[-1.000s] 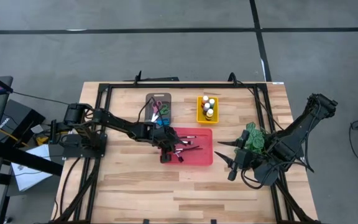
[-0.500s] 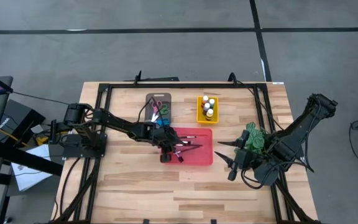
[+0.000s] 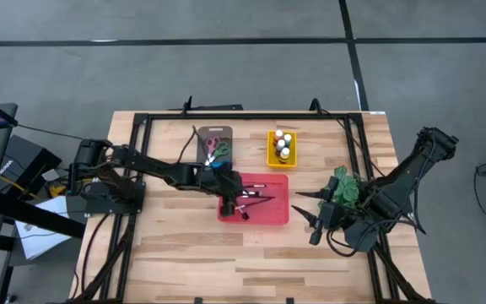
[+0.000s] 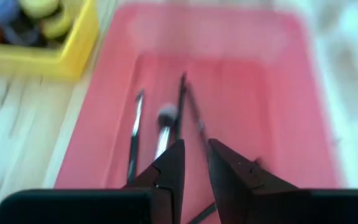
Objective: Pick & Place Paint Supplies
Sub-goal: Return to Home Position
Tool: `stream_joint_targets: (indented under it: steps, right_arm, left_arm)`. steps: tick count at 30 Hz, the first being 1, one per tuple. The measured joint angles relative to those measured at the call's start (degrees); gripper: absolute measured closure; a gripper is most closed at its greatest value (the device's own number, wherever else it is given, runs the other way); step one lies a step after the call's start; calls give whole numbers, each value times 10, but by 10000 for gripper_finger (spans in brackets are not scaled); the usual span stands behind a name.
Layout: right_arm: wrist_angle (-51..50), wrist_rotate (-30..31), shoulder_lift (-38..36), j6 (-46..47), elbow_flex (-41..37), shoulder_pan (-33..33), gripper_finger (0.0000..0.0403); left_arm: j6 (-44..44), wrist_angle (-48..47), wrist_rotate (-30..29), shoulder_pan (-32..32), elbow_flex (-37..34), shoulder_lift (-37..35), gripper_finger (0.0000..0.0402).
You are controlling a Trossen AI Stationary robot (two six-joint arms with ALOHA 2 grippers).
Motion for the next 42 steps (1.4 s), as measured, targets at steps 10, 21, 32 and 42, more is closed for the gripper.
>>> stream_joint_targets:
  steps: [10,21,32,42]
  right_arm:
    - [-1,1,0,27,0,-6,233]
    - [-7,0,0,32,0,-23,233]
    - [-7,0,0,32,0,-23,233]
    - [-7,0,0,35,0,-23,233]
  left_arm:
    - [21,79,2,-41,-56,-108,376]
    - [26,216,5,-31,-271,-351,396]
    - [49,269,19,-25,-430,-541,398]
    - [49,272,35,0,-487,-616,398]
